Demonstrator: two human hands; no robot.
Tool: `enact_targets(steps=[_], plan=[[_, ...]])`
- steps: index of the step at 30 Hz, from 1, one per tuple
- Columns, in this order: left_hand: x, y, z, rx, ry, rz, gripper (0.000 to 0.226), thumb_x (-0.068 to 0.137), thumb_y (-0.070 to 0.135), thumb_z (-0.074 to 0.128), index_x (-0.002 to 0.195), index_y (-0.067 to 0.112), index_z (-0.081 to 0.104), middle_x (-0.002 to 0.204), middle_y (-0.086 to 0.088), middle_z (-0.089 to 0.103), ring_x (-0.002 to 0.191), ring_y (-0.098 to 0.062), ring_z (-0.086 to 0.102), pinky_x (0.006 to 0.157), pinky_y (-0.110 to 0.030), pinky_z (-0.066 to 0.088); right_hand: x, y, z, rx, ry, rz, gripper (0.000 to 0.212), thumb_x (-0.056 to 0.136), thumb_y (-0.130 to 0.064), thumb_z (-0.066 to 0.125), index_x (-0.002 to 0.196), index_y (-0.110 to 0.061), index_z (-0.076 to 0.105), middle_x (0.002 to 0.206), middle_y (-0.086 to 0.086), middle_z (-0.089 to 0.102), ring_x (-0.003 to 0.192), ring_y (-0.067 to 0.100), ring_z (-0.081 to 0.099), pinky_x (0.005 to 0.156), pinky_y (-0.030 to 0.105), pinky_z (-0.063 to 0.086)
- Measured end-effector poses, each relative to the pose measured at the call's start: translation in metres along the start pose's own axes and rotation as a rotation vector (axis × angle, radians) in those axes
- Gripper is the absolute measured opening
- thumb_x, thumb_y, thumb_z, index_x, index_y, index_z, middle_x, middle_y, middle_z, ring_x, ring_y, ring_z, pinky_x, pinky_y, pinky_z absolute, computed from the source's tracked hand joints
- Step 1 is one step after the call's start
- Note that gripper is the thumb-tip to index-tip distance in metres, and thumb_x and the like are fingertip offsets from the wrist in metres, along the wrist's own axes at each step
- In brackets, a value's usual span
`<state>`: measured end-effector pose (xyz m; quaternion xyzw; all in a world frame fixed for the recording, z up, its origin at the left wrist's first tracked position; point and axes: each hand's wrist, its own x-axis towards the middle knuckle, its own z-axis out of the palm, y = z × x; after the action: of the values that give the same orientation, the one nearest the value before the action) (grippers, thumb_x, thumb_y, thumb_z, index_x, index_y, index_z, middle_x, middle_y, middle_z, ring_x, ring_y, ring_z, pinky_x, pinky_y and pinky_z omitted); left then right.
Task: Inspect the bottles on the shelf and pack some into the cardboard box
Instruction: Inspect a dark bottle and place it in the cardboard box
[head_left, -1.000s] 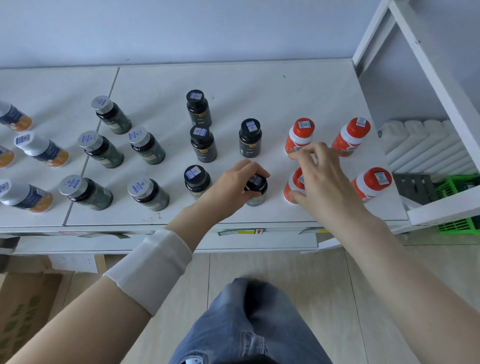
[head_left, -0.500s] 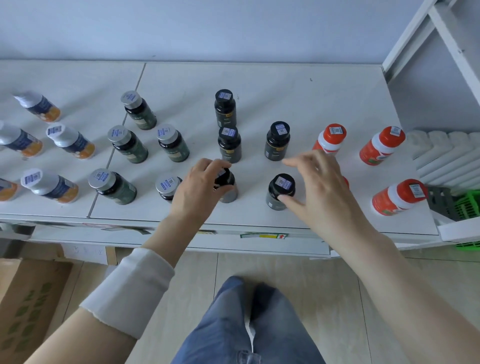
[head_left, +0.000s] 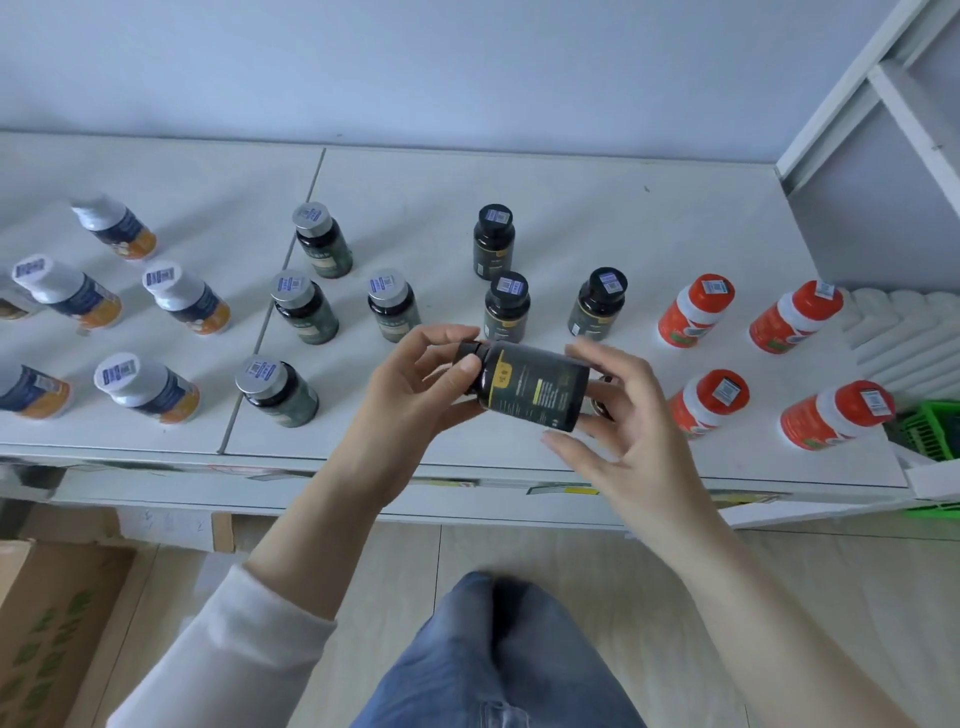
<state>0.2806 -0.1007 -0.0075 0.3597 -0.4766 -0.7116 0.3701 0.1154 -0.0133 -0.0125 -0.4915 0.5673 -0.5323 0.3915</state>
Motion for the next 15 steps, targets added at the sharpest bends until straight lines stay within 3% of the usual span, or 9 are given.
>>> enact_targets(steps=[2,4,6,9,11,13,15], plan=[[-0.0035,-0.0001,-0.0028,0.007,-0.042,0.054,0.019,0.084,0.010,0.057,0.101,0.018,0.057,0.106,0.004,0.067,0.093,-0.011,0.064,0.077,-0.024,0.052,-0.0004,-0.0031,0.0022,0.170,0.008,0.122,0.055,0.072,-0.009,0.074,0.115,-0.029,0.046,0.120,0.015,0.052,0.095,0.014,0.063,0.076,0.026,0.055],[-0.0069,-0.0015,-0.0044,-0.011,-0.086,0.044,0.026,0.083,0.010,0.052,0.108,0.019,0.055,0.114,0.004,0.065,0.102,-0.013,0.063,0.081,-0.026,0.052,-0.0009,-0.0051,0.0012,0.192,0.010,0.140,0.041,0.075,-0.004,0.071,0.106,-0.020,0.051,0.115,0.017,0.056,0.091,0.013,0.064,0.070,0.021,0.054],[-0.0082,-0.0017,-0.0049,-0.015,-0.111,0.005,0.028,0.083,0.013,0.051,0.111,0.018,0.053,0.109,0.001,0.066,0.099,-0.016,0.063,0.081,-0.029,0.053,-0.0015,-0.0050,-0.0008,0.125,0.036,0.038,0.045,0.071,-0.002,0.074,0.105,-0.022,0.052,0.114,0.016,0.056,0.100,0.013,0.061,0.075,0.018,0.051],[-0.0068,-0.0032,-0.0065,-0.005,-0.075,-0.006,0.024,0.082,0.013,0.054,0.106,0.015,0.055,0.097,-0.001,0.067,0.092,-0.016,0.065,0.078,-0.029,0.055,-0.0025,-0.0017,-0.0019,0.050,0.001,-0.029,0.051,0.068,-0.014,0.073,0.112,-0.028,0.050,0.121,0.017,0.051,0.112,0.021,0.055,0.085,0.020,0.049],[-0.0067,-0.0029,-0.0059,-0.008,-0.078,0.011,0.027,0.081,0.008,0.055,0.108,0.016,0.055,0.102,0.000,0.067,0.096,-0.016,0.065,0.082,-0.030,0.054,-0.0007,-0.0024,-0.0026,0.165,0.018,0.061,0.056,0.068,-0.011,0.072,0.117,-0.025,0.047,0.124,0.014,0.050,0.110,0.016,0.058,0.083,0.023,0.051],[-0.0076,-0.0033,-0.0054,-0.004,-0.119,0.029,0.032,0.081,0.004,0.055,0.110,0.019,0.055,0.111,0.003,0.067,0.103,-0.016,0.063,0.086,-0.031,0.053,0.0003,-0.0024,-0.0051,0.254,0.031,0.136,0.047,0.071,-0.011,0.069,0.113,-0.019,0.049,0.120,0.014,0.054,0.101,0.012,0.062,0.077,0.024,0.054],[-0.0079,-0.0031,-0.0045,-0.001,-0.131,0.008,0.034,0.082,0.007,0.055,0.113,0.020,0.055,0.117,0.001,0.064,0.105,-0.017,0.062,0.087,-0.032,0.053,0.0009,-0.0026,-0.0067,0.203,0.035,0.100,0.041,0.070,-0.006,0.072,0.104,-0.018,0.053,0.118,0.018,0.055,0.100,0.010,0.062,0.075,0.019,0.052]])
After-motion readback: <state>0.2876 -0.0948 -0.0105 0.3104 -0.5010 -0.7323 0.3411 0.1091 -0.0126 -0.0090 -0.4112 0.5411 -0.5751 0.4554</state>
